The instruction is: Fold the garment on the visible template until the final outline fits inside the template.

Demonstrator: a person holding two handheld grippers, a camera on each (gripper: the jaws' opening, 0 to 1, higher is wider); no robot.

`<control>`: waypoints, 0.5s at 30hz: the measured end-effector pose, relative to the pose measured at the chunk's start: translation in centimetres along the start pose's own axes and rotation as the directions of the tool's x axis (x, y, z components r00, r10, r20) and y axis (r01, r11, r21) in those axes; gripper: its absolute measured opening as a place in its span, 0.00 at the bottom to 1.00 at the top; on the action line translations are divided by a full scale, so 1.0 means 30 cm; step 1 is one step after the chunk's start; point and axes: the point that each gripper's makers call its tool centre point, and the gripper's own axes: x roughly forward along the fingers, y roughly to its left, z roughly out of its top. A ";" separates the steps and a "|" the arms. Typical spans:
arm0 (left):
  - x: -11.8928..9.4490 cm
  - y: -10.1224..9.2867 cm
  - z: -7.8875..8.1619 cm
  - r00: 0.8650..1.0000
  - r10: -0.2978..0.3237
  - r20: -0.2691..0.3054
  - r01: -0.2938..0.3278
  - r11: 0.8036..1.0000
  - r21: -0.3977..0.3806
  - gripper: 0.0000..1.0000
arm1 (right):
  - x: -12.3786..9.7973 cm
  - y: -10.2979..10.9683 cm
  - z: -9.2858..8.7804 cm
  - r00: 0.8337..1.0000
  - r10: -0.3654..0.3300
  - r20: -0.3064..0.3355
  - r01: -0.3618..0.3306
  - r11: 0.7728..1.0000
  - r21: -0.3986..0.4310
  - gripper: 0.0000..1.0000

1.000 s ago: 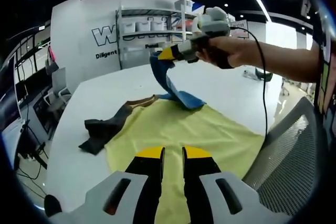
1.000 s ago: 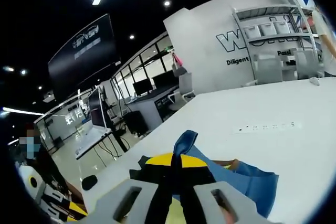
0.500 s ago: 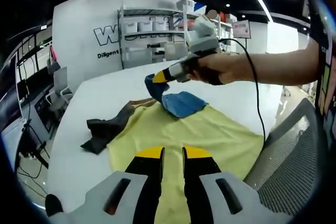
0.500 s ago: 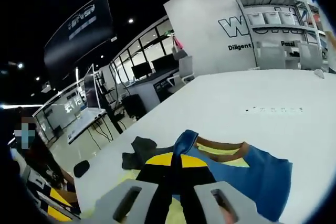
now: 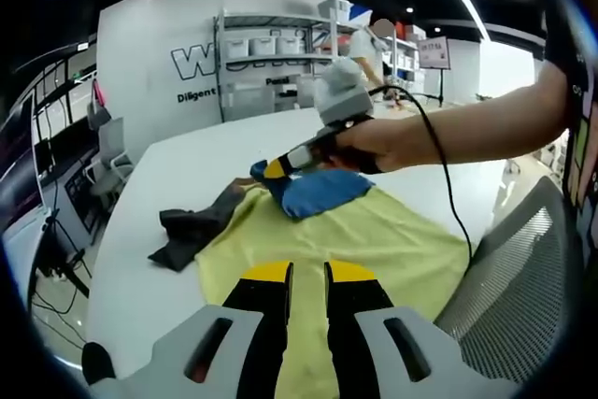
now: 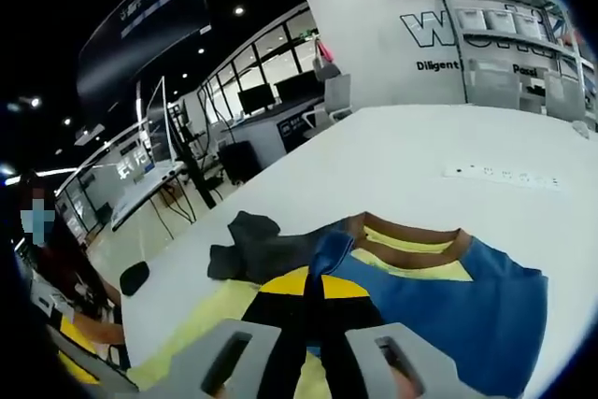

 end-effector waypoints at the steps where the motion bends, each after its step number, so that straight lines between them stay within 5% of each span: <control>1: -0.001 0.003 -0.001 1.000 0.002 -0.001 -0.002 1.000 0.001 0.11 | 0.010 0.000 -0.008 1.000 0.000 -0.008 0.000 1.000 0.005 0.00; 15: -0.005 0.020 0.000 1.000 0.013 0.001 -0.012 1.000 -0.006 0.11 | 0.102 0.014 -0.091 0.993 0.022 -0.115 -0.027 0.999 -0.041 0.00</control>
